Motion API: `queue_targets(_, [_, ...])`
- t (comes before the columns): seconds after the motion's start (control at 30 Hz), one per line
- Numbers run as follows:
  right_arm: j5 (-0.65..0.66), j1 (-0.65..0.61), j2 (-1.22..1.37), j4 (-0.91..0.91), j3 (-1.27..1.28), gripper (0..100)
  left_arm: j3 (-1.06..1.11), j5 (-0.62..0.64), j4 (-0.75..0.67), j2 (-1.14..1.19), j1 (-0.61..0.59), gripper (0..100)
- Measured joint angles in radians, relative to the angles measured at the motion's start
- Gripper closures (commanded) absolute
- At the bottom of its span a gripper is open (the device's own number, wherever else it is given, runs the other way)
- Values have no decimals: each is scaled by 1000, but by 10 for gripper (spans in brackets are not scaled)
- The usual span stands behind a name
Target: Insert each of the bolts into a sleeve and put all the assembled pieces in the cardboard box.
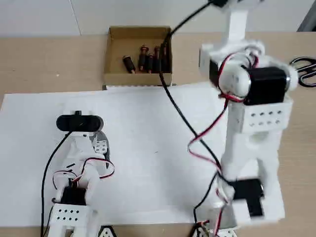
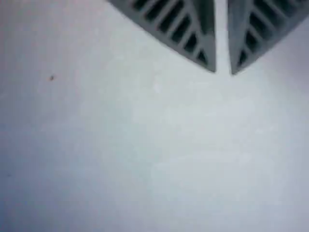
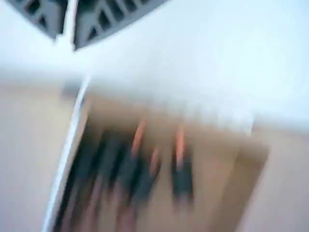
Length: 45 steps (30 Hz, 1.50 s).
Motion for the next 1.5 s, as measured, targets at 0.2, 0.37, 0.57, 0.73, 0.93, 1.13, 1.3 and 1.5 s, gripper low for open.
queue_targets(0.2, [-86,2,-296,-25,511,995,0,2,0,0,0,995])
queue_targets(0.37, [-115,0,-522,-95,885,995,0,2,0,0,0,995])
queue_targets(0.57, [-117,0,-809,-275,1364,995,-29,2,167,0,0,995])
queue_targets(0.73, [-117,0,-1005,-385,1717,995,-48,2,322,0,0,995])
queue_targets(0.93, [-117,-2,-1138,-486,1989,995,-48,2,325,0,0,995])
queue_targets(1.13, [-117,-44,-1168,-503,2038,995,-48,2,325,0,0,995])
queue_targets(1.3, [-117,-63,-1168,-503,2071,995,-48,2,325,0,0,995])
queue_targets(1.5, [-117,-64,-1177,-565,2173,995,-48,2,325,0,0,995])
